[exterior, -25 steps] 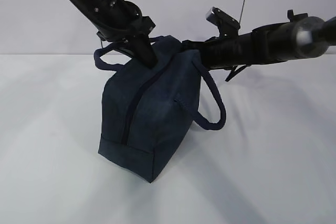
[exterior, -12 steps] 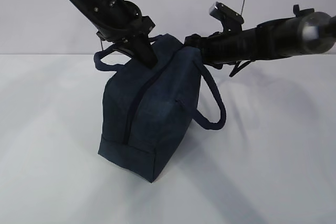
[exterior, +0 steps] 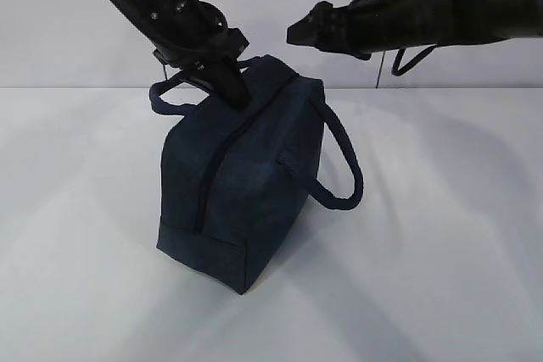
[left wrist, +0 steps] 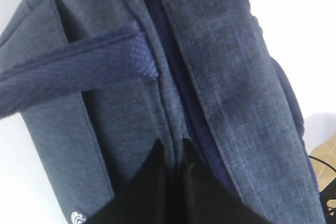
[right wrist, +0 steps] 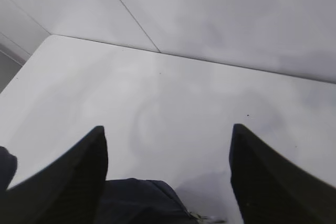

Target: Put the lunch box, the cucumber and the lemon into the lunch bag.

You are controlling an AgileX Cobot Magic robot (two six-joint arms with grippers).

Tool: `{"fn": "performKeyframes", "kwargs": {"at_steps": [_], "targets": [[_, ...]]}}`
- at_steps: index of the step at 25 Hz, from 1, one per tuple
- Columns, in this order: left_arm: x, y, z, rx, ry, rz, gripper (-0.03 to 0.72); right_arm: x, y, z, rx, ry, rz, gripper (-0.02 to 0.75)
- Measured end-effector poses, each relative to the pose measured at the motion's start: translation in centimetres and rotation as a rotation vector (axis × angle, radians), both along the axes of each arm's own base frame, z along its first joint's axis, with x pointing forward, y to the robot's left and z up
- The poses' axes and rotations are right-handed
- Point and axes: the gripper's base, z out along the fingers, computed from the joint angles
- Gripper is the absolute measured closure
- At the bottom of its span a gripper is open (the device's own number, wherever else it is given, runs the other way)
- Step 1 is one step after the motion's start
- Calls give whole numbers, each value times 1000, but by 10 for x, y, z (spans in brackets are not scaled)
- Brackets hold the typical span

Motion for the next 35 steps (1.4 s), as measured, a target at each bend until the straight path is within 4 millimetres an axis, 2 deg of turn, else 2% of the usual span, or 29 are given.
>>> {"fn": "performKeyframes", "kwargs": {"at_steps": [5,12,15,20,25,29,35], "targets": [[1,3,-1,44,-14,5,690,-13,-6,30,-92,-79,92,212],[3,12,-4,144,-12,83,690,-42,-11,72,-283,-159,219,212],[4,14,-4,169,-1,131,688,-55,-15,80,-368,-117,263,212],[4,15,-4,179,17,175,678,-76,-27,84,-502,48,302,212],[5,15,-4,181,35,210,660,-99,-41,98,-590,204,240,212],[5,15,-4,183,47,234,609,-118,-54,108,-679,335,177,211],[2,21,8,214,1,242,430,-124,-65,110,-736,414,86,211]]}}
